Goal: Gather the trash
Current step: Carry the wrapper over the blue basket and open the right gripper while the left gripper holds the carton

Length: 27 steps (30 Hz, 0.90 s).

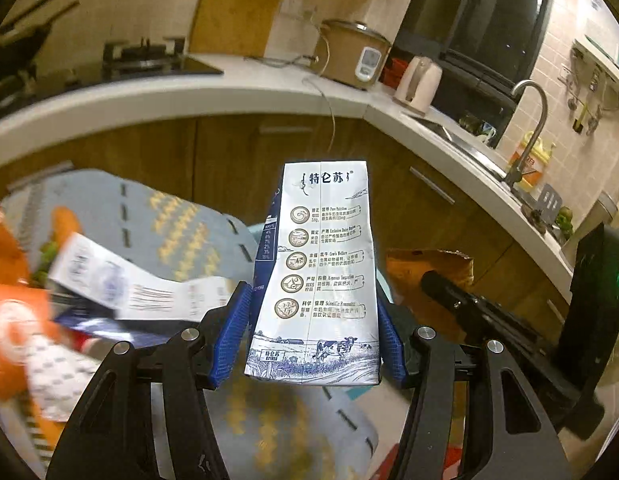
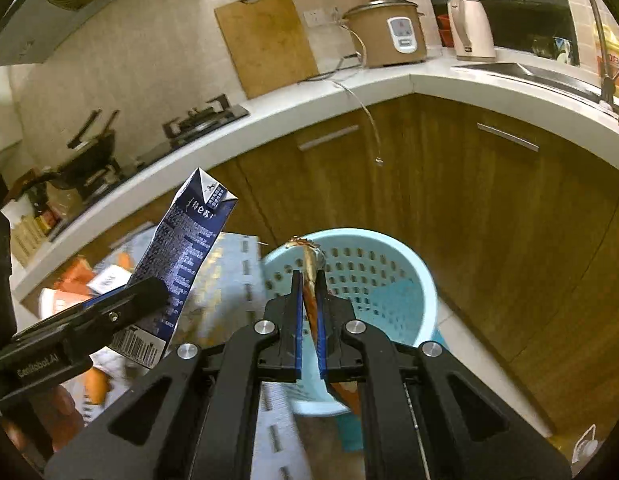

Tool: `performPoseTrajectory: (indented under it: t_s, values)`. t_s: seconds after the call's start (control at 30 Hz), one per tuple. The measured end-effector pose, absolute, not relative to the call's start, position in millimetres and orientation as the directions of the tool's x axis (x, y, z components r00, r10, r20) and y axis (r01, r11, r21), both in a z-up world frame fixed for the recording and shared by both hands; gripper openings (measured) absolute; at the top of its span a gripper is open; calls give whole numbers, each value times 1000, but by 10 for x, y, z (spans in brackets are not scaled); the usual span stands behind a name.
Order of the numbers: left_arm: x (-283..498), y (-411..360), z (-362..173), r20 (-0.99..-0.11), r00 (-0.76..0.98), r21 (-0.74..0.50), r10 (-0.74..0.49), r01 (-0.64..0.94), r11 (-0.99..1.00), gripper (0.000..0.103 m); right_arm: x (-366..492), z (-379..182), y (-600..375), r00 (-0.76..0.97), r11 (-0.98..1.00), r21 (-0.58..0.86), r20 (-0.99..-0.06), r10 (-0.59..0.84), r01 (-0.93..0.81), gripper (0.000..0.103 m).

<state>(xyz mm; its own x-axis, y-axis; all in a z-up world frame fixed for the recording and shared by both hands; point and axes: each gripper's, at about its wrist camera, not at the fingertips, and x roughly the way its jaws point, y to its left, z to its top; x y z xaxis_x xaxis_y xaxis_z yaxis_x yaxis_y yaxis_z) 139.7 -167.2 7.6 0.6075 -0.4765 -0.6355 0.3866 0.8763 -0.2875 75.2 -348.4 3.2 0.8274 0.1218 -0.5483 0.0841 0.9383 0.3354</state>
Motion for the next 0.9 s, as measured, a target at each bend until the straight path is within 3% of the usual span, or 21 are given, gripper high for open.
performPoseTrajectory:
  t_s: [0.27, 0.53, 0.7, 0.83, 0.9]
  values:
    - [1629, -1877, -201, -676, 573, -281, -463, 380, 881, 56, 1074, -392, -3652, 762, 920, 364, -633, 133, 142, 4]
    - [1687, -1992, -261, -685, 570, -257, -455, 395, 882, 57, 1243, -540, -3698, 741, 908, 387, -655, 149, 159, 4]
    - [1693, -1965, -223, -675, 578, -267, -458, 388, 882, 72, 1261, -533, -3758, 738, 902, 395, -659, 146, 175, 5]
    - [1686, -1908, -200, -665, 582, -285, -468, 382, 879, 72, 1225, -521, -3796, 741, 900, 397, -656, 143, 179, 6]
    - [1677, -1879, -185, -660, 587, -288, -468, 378, 880, 75, 1203, -520, -3809, 741, 901, 393, -657, 137, 182, 15]
